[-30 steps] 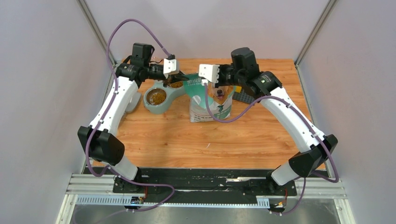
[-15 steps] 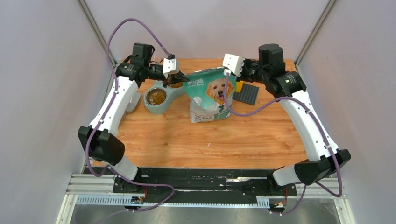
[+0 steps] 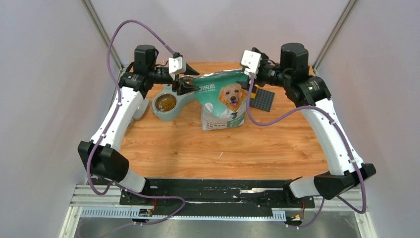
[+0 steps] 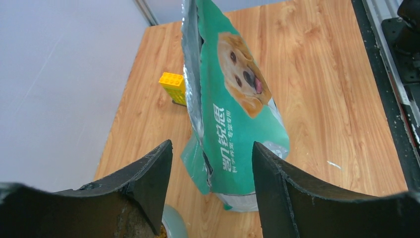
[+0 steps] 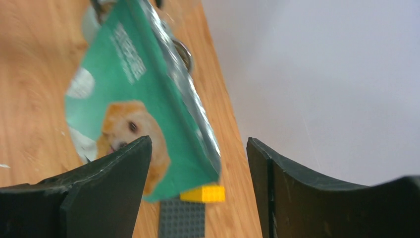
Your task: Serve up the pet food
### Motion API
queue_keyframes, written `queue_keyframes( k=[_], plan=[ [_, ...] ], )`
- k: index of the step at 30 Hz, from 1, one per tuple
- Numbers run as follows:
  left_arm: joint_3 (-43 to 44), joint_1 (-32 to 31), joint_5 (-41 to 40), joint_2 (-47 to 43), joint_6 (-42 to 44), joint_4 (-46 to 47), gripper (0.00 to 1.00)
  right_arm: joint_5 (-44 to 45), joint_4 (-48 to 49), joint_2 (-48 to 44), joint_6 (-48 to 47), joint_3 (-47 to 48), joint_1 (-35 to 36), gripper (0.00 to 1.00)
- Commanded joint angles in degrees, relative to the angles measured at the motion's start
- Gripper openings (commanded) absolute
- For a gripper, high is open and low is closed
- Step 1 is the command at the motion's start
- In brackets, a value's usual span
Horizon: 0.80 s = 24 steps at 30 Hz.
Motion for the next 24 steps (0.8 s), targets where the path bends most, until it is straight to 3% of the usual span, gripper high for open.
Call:
queue_keyframes(
  k=[1,7,10,12,14,24],
  plan=[
    [-0.6,-0.5,0.9,-2.1,-5.0,5.4,0.67,-11.0,3.2,5.4,3.0,3.9,4.5,0.76],
    [-0.4,-0.5,-1.8,-1.3,-5.6,4.1,0.59,-9.7,3.2,14.4,1.4,10.7,10.6,0.74],
    [-0.2,-0.5,-2.6,-1.2,-4.5,2.4,0.53,-8.5,1.7,17.9,-0.3,14.0,12.1,0.61],
    [-0.1,-0.5,-3.0,-1.4,-3.9,1.6,0.47,-8.0,1.3,19.3,-0.7,15.0,12.7,0.43],
    [-0.2,-0.5,-2.9,-1.5,-3.4,1.0,0.44,-7.8,1.2,20.0,-1.0,15.0,13.0,0.35],
    [0.9,-0.5,-1.0,-0.5,-1.4,-1.5,0.37,-4.8,-1.3,22.6,-3.2,15.8,14.4,0.2]
  ],
)
